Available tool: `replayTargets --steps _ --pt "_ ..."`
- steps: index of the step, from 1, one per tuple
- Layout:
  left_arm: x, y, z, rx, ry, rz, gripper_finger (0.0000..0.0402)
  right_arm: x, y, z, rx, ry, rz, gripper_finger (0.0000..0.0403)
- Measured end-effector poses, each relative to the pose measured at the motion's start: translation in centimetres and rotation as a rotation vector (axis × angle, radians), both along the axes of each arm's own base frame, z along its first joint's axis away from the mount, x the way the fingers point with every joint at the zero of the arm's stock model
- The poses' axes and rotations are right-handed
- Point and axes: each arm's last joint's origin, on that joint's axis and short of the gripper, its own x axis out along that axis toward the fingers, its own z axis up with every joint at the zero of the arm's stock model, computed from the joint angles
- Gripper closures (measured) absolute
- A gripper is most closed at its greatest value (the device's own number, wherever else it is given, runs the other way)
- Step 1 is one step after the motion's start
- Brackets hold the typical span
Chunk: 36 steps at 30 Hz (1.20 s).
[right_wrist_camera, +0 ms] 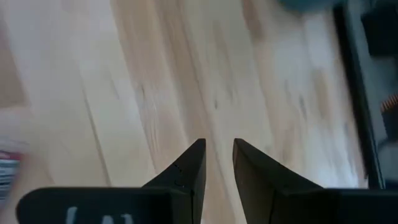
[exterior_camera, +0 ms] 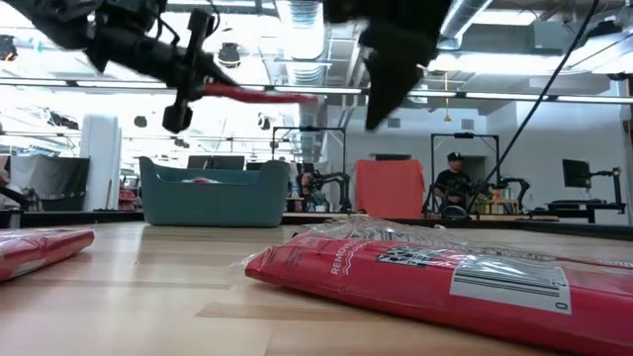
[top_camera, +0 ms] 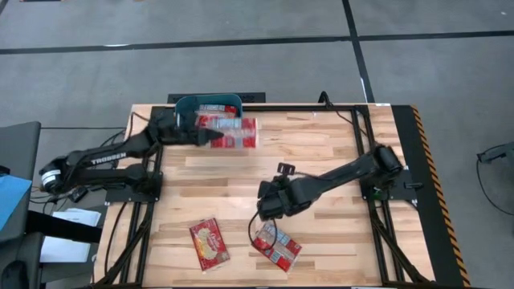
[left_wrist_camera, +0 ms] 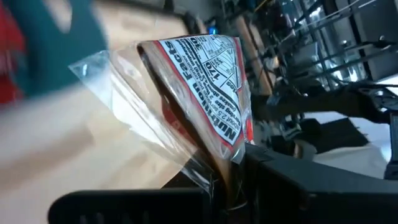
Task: Sort popcorn bags into baskets
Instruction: Put the red popcorn bag into the blue bin
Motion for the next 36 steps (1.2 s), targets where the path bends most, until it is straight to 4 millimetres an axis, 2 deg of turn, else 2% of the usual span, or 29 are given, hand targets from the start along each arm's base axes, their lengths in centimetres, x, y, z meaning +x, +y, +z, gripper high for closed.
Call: replayTargets --steps 4,7,10,13,17,21,25,29,36 --pt "-0.2 1.9 3.6 0.135 0.036 0.061 0.0396 -1.2 -1.0 4.2 0.006 -0.084 0.072 0.0296" --pt "-0.6 3.6 5.4 0.225 0.178 0.152 0.0396 -3.0 -2.4 8.1 0.023 -0.188 0.077 0.0296" --pt "-1.3 5.4 6.1 0.228 0.272 0.218 0.0395 -5.4 -3.9 11.5 0.044 -0.292 0.057 0.0296" --pt "-2.6 6.9 5.8 0.18 0.27 0.216 0.0395 -7.9 -5.0 12.9 0.072 -0.381 0.007 0.0296" --pt "-4.6 8.3 4.3 0.105 0.37 0.271 0.0394 -10.8 -5.4 12.2 0.089 -0.435 -0.07 0.0296" --pt "-5.8 9.0 2.8 0.077 0.357 0.298 0.0394 -12.1 -5.3 10.3 0.072 -0.483 -0.097 0.0296" --pt "-6.9 10.0 0.4 -0.022 0.385 0.329 0.0394 -12.2 -5.3 8.6 0.083 -0.507 -0.106 0.0296" --pt "-6.8 11.0 -1.6 -0.104 0.373 0.285 0.0394 -11.7 -5.2 7.8 0.076 -0.484 -0.111 0.0296" --pt "-6.2 12.7 -2.3 -0.104 0.391 0.291 0.0394 -10.9 -5.0 6.7 0.063 -0.432 -0.108 0.0296"
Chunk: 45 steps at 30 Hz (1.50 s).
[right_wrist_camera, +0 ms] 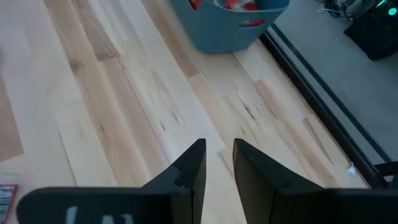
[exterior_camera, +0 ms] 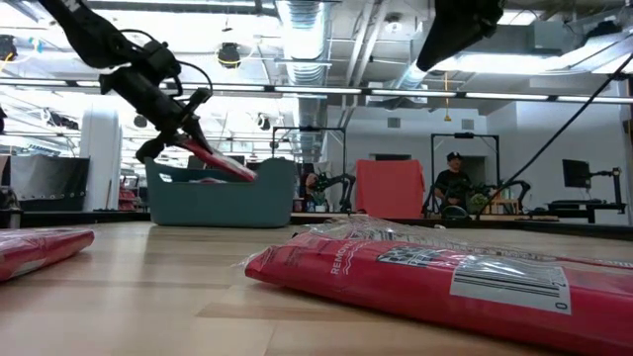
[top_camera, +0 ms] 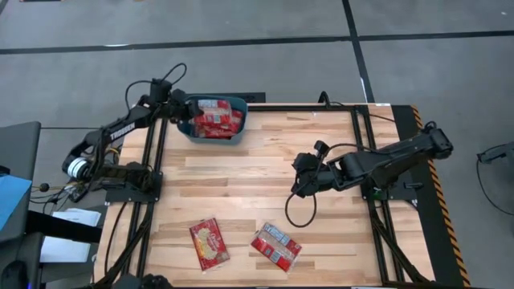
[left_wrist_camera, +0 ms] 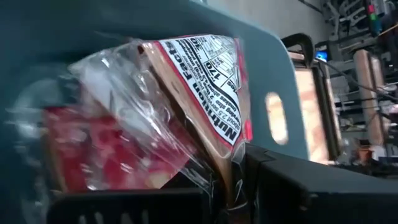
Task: Sort popcorn bags into baskets
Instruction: Put the red popcorn bag into the blue bin
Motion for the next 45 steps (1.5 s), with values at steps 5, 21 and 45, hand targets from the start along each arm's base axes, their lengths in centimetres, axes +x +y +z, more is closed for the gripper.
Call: replayTargets --steps 5,21,45 --pt "0.0 0.4 0.1 0.004 0.01 0.006 0.037 0.2 0.1 -0.3 0.005 0.009 0.005 0.0296" --pt "0.3 0.8 0.9 0.104 -0.007 -0.031 0.0223 0.3 0.1 -0.2 0.008 0.002 0.003 0.0296" --pt "-0.4 0.4 5.2 0.076 0.292 -0.151 0.0218 1.5 2.1 -0.6 0.197 -0.06 0.131 0.0296"
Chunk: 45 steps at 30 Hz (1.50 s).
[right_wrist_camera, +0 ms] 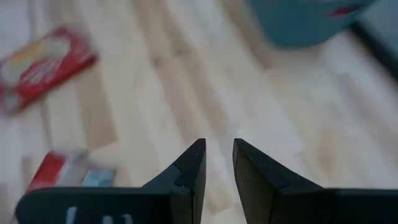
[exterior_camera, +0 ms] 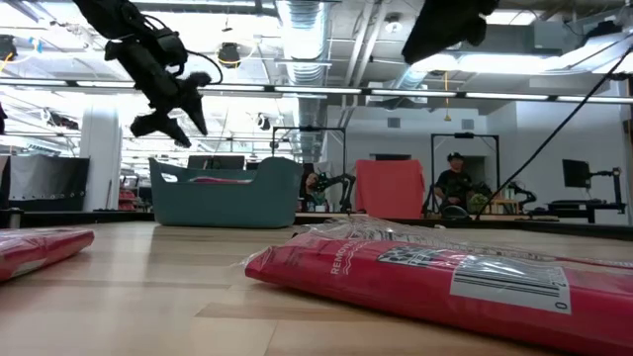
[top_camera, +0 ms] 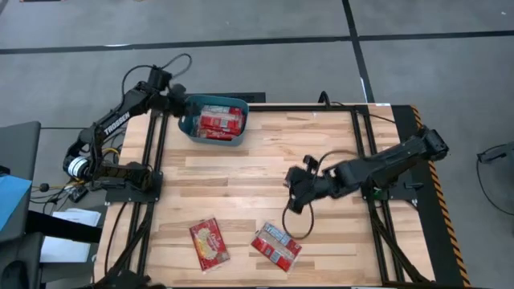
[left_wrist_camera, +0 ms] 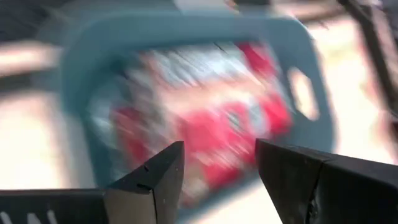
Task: Sort popcorn bags into baskets
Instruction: Put the red popcorn bag into the blue bin
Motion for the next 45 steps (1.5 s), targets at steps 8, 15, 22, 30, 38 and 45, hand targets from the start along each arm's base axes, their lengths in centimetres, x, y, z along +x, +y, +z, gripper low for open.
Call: replayTargets --steps 8,15,22,30,38,45 --pt "4.7 -5.1 -0.8 -0.237 -0.075 -0.427 0.0218 2.2 6.4 -5.7 0.218 0.159 0.215 0.0296" --pt "10.6 -12.6 -0.7 -0.198 0.002 -0.726 0.0218 3.6 12.2 -10.0 0.473 0.181 0.427 0.0296" --pt "14.0 -19.5 -0.1 -0.012 0.008 -0.837 0.0219 3.3 13.6 -11.9 0.549 0.249 0.392 0.0296" --pt "16.6 -22.5 -4.0 -0.018 0.154 -0.831 0.0205 3.9 12.2 -12.1 0.497 0.257 0.358 0.0296" --pt "17.4 -23.0 -11.4 -0.284 0.069 -0.847 0.0151 4.1 11.2 -12.6 0.474 0.258 0.33 0.0296" --pt "17.0 -23.2 -14.4 -0.412 -0.027 -0.786 0.013 3.7 10.3 -14.0 0.47 0.268 0.295 0.0296"
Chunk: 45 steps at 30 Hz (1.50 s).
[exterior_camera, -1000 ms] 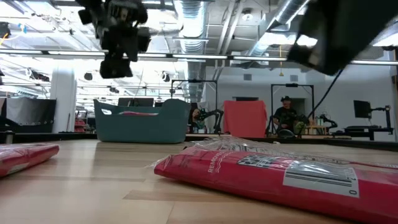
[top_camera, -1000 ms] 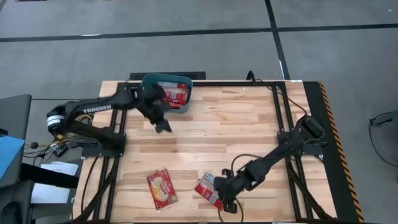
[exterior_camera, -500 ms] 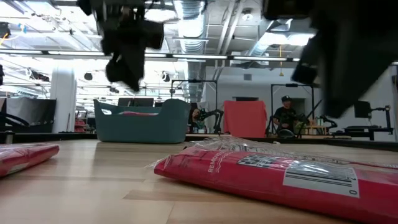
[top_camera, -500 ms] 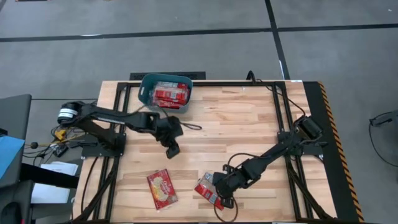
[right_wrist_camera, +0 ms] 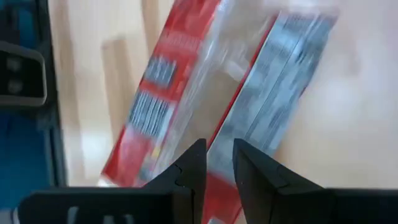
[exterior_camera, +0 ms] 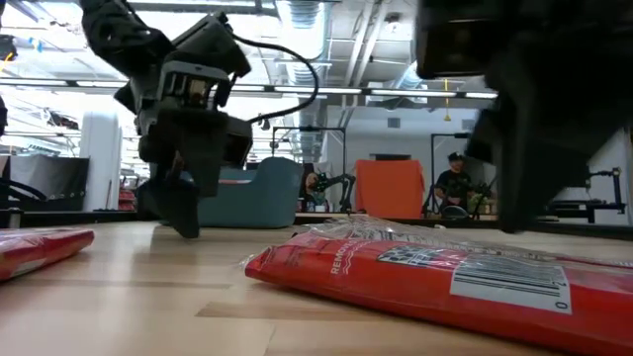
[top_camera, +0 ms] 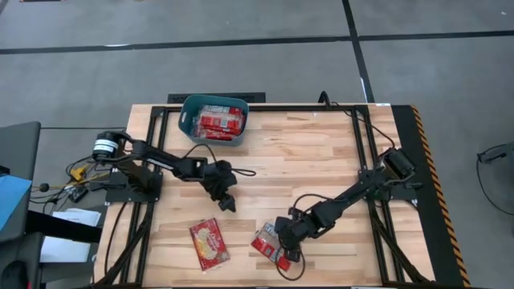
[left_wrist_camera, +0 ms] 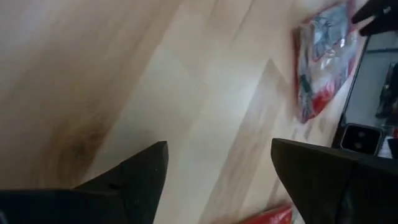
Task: Sort popcorn bags into baskets
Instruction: Put the red popcorn bag into the blue bin
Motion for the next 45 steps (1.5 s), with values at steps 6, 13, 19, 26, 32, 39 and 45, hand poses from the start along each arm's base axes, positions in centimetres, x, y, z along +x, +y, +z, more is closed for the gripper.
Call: replayTargets --steps 6,13,19,26,32,39,45 --pt "-0.7 0.2 -1.4 -0.068 0.0 0.066 0.0129 1.7 -2.1 0.4 -0.036 -0.086 -0.008 0.0296" --pt "-0.7 0.3 -1.5 -0.075 -0.057 0.094 0.0129 3.0 -5.3 0.9 -0.097 -0.125 0.01 0.0296" --pt "-0.6 0.1 -1.4 -0.059 -0.084 0.09 0.0129 1.7 -2.3 2.6 0.085 -0.135 0.133 0.0296" --pt "-0.4 0.1 -1.2 -0.057 -0.119 0.083 0.0129 0.8 0.4 -0.3 0.099 -0.023 0.117 0.0296" --pt "-0.4 0.0 -1.3 -0.061 -0.114 0.076 0.0129 2.4 -0.4 -2.7 0.071 0.004 0.119 0.0296" --pt "-0.6 0.0 -1.5 -0.063 -0.074 0.098 0.0129 4.8 -3.5 -3.0 -0.005 -0.058 0.166 0.0296" --pt "-0.7 0.1 -1.5 -0.066 -0.064 0.107 0.0129 6.0 -6.6 -3.0 -0.066 -0.091 0.172 0.0296"
